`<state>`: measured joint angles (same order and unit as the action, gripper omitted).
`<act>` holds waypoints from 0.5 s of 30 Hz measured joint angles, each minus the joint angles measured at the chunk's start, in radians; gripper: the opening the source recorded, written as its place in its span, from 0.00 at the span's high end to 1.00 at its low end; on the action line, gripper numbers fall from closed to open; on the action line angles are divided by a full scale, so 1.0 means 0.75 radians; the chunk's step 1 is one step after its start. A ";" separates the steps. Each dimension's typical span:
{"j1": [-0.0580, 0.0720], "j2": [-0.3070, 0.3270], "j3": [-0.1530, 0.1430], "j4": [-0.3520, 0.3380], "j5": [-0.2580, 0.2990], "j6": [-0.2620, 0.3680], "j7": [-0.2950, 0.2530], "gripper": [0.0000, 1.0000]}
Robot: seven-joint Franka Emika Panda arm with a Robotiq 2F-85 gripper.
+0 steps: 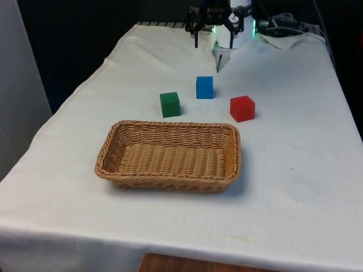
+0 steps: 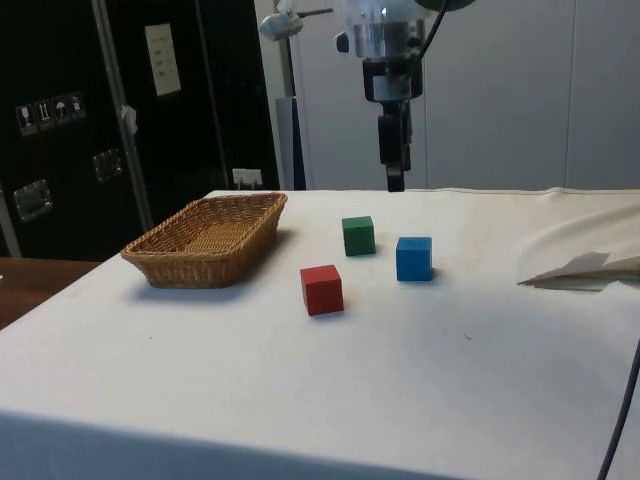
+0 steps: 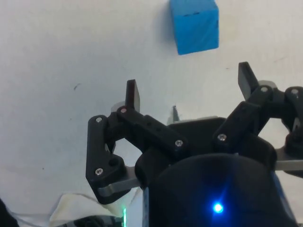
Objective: Pick up the blue cube and place it into the basket.
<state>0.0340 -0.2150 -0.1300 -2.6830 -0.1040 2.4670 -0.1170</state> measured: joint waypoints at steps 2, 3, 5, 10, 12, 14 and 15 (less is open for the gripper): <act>-0.001 0.007 -0.007 -0.001 -0.003 0.008 -0.001 0.00; -0.003 0.012 -0.013 -0.003 -0.004 0.015 -0.005 0.00; -0.004 0.021 -0.023 -0.008 -0.004 0.028 -0.012 0.00; -0.005 0.028 -0.032 -0.039 -0.004 0.079 -0.015 0.00; -0.004 0.028 -0.032 -0.056 -0.004 0.105 -0.015 0.00; -0.004 0.037 -0.029 -0.081 -0.004 0.156 -0.012 0.00; -0.004 0.045 -0.028 -0.087 -0.004 0.173 -0.011 0.00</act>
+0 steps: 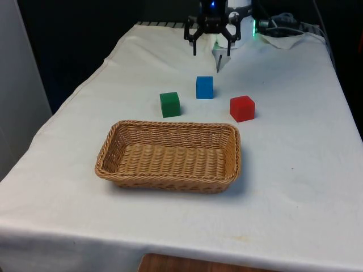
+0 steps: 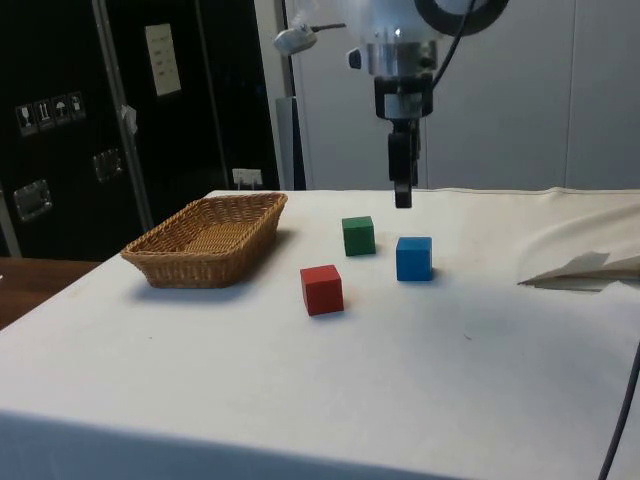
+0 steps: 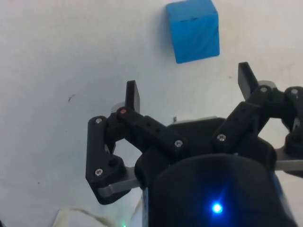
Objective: Pick up the blue cube and place it into the basket.
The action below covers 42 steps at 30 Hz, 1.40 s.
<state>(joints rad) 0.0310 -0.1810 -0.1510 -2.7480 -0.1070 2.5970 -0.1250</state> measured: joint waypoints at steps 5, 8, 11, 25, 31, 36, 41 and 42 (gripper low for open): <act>0.001 0.071 0.007 -0.003 0.000 0.083 0.012 0.00; 0.001 0.108 0.008 0.000 0.001 0.117 0.015 0.00; 0.001 0.175 0.009 0.007 0.003 0.180 0.016 0.00; 0.001 0.291 0.009 0.007 0.005 0.279 0.016 0.00; 0.000 0.332 0.007 0.015 0.005 0.307 0.015 0.00; 0.000 0.333 -0.001 0.017 0.005 0.307 0.008 0.00; -0.004 0.339 -0.032 0.032 0.004 0.300 -0.024 0.00; -0.004 0.344 -0.039 0.036 0.004 0.300 -0.031 0.00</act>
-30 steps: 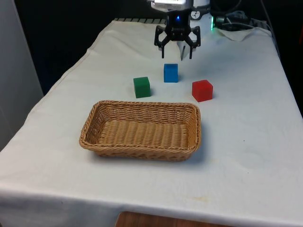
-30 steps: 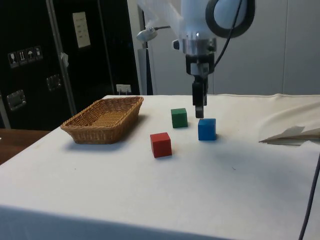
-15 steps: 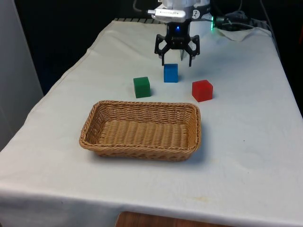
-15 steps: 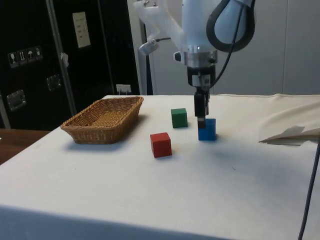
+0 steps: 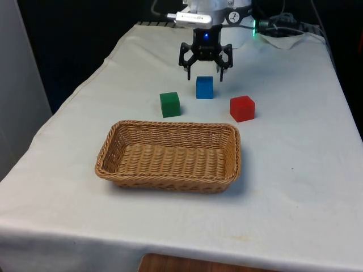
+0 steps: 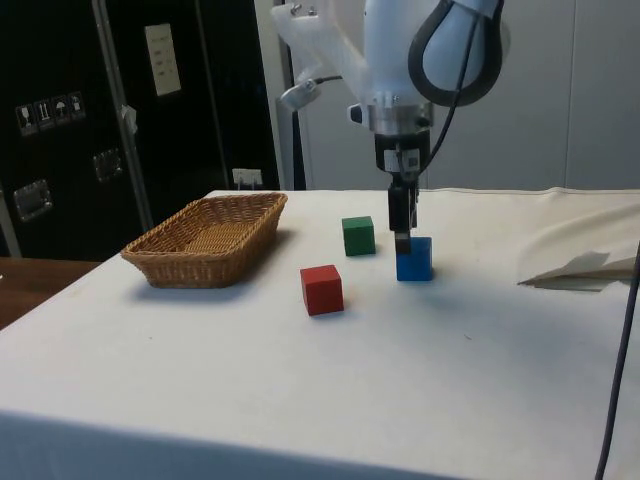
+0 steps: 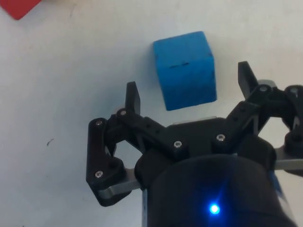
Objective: Pick up the blue cube and place it into the basket.
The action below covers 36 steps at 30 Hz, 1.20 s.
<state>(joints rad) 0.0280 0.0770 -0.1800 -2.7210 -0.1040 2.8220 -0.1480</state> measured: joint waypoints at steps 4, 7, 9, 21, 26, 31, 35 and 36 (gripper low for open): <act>0.000 0.012 -0.004 0.004 0.000 0.001 -0.007 0.00; 0.000 0.012 -0.003 0.000 0.000 0.001 -0.007 0.00; 0.000 0.012 -0.001 -0.003 0.000 0.003 -0.005 0.00; 0.001 0.091 0.007 -0.003 0.001 0.059 0.000 0.00; 0.001 0.121 0.007 0.000 0.001 0.092 0.004 0.00; 0.001 0.125 0.007 0.000 0.001 0.097 0.005 0.00; 0.001 0.125 0.005 0.000 0.001 0.097 0.005 0.00; 0.001 0.125 0.005 0.000 0.001 0.097 0.005 0.00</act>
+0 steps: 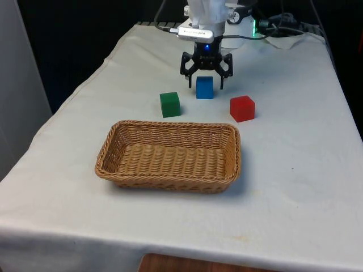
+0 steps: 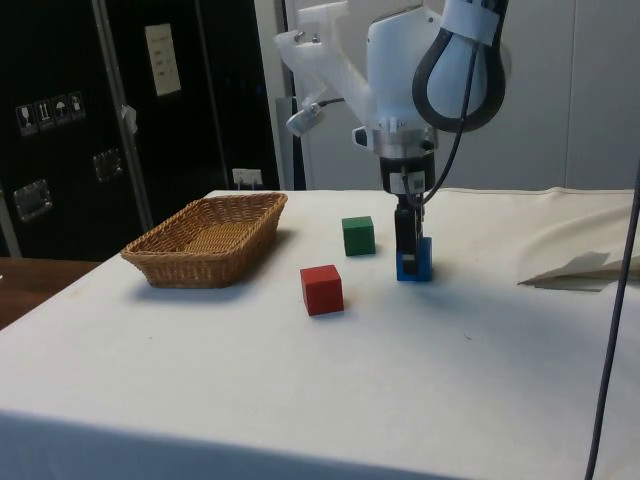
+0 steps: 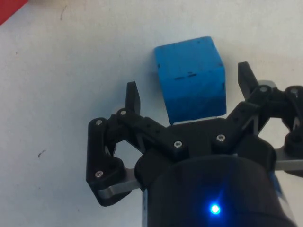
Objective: Pick up the blue cube and place it into the basket.
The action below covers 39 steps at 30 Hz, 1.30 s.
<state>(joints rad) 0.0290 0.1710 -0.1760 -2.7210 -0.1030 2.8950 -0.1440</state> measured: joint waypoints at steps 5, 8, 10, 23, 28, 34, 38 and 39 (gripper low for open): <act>0.000 0.000 -0.001 0.000 0.000 -0.001 -0.001 0.00; 0.000 0.000 -0.003 0.001 0.000 -0.001 -0.001 0.21; 0.000 0.000 -0.003 0.001 0.000 -0.001 -0.003 0.55; 0.000 0.000 -0.004 0.001 0.000 -0.003 -0.003 1.00; 0.000 -0.037 -0.004 0.003 0.000 -0.025 -0.003 1.00; 0.000 -0.123 -0.004 -0.007 -0.001 -0.101 -0.005 1.00; -0.001 -0.201 -0.005 -0.012 -0.001 -0.183 -0.009 1.00; -0.001 -0.219 -0.005 -0.013 -0.001 -0.201 -0.011 1.00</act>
<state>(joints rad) 0.0280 0.0070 -0.1800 -2.7310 -0.1040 2.7440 -0.1520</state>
